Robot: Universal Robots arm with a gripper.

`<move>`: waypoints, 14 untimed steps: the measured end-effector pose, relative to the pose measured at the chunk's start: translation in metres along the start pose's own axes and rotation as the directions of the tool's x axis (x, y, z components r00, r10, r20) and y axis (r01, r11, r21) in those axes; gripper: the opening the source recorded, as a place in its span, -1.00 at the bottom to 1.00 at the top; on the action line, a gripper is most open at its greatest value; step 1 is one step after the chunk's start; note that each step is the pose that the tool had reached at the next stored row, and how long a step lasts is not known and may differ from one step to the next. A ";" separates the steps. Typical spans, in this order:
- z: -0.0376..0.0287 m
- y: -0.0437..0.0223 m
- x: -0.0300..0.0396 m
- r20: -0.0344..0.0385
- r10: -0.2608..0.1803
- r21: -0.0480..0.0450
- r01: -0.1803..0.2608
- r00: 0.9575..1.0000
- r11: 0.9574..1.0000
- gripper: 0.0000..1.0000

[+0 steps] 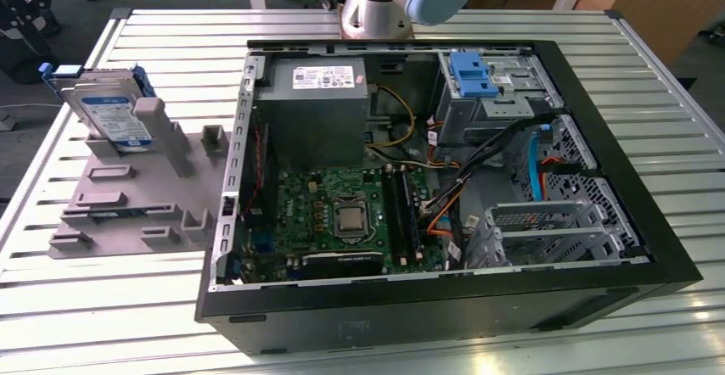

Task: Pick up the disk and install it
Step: 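Pick up the disk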

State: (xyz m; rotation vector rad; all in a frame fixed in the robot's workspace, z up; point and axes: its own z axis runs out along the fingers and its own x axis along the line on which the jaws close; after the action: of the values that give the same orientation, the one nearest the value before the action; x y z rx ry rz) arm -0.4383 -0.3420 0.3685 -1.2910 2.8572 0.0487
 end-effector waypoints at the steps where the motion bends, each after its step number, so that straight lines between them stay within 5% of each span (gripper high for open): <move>1: 0.0000 0.0000 0.0000 0.000 -0.018 0.000 0.018 1.000 1.000 -0.79; 7: 0.0002 0.0000 0.0000 -0.003 -0.121 -0.002 0.121 0.993 0.993 -0.79; 14: 0.0002 0.0000 0.0000 -0.003 -0.125 -0.003 0.125 0.992 0.992 -0.79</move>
State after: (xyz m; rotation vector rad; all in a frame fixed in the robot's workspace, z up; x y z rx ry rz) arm -0.4383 -0.3420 0.3682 -1.4685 2.7724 0.0492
